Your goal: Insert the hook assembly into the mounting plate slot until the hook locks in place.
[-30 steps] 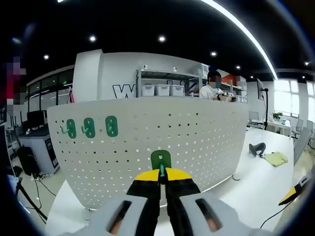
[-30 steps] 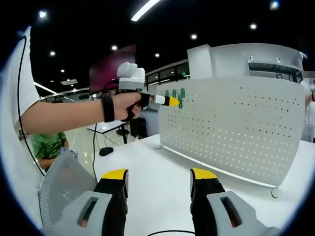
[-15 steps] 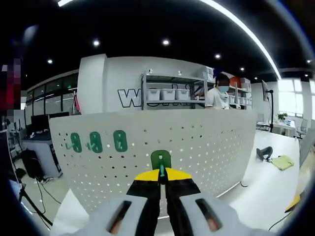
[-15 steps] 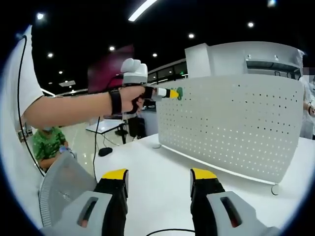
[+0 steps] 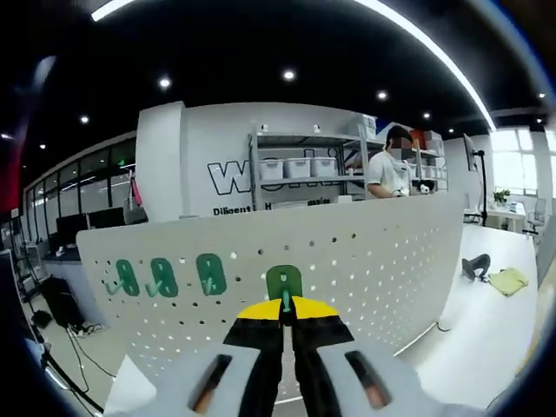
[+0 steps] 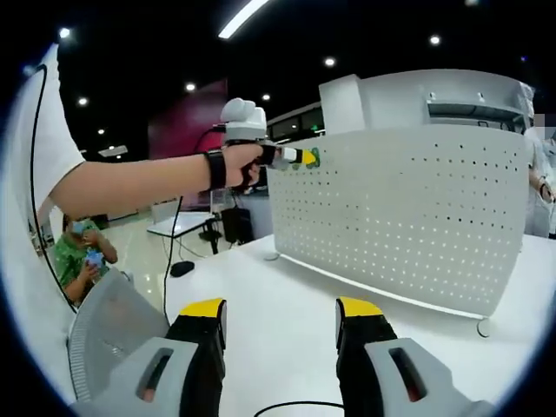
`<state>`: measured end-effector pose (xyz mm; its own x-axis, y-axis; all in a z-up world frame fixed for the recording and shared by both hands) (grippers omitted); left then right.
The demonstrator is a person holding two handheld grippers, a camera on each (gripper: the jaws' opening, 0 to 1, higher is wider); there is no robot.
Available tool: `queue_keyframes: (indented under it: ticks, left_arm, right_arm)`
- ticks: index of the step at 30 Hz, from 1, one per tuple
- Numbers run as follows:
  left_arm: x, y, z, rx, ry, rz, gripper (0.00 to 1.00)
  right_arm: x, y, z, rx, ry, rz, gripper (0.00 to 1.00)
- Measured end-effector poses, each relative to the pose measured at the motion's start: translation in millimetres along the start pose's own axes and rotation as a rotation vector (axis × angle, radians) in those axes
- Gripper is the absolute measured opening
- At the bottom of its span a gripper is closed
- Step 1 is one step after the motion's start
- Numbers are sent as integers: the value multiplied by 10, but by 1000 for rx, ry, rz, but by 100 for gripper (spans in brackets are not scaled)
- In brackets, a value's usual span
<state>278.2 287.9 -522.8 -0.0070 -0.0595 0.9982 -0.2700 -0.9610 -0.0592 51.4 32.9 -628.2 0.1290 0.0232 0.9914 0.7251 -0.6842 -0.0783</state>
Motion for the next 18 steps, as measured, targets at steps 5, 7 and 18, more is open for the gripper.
queue_keyframes:
  ticks: [5, 7, 18]
  left_arm:
    - [25, -54, 91, 10, 3, -14, 2]
    - [28, -79, 135, 15, 0, -15, 2]
    - [105, -165, 310, 31, 15, -19, 2]
  right_arm:
    - [-2, 26, 0, -7, -2, 1, 51]
    - [-2, 35, -2, -10, -6, 2, 51]
    - [-10, 86, -12, -26, -10, 9, 51]
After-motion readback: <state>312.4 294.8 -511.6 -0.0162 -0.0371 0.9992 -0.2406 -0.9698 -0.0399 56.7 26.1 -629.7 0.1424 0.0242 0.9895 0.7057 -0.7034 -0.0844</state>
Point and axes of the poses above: the point that each gripper's makers call its tool centre point, and the gripper's own axes: z roughly forward along the fingers, y roughly to its right, x roughly out of its top, the point moved 10 cm from there along -z, roughly backward along the fingers, and after that the axes turned 6 degrees about y, right-handed, at the moved point
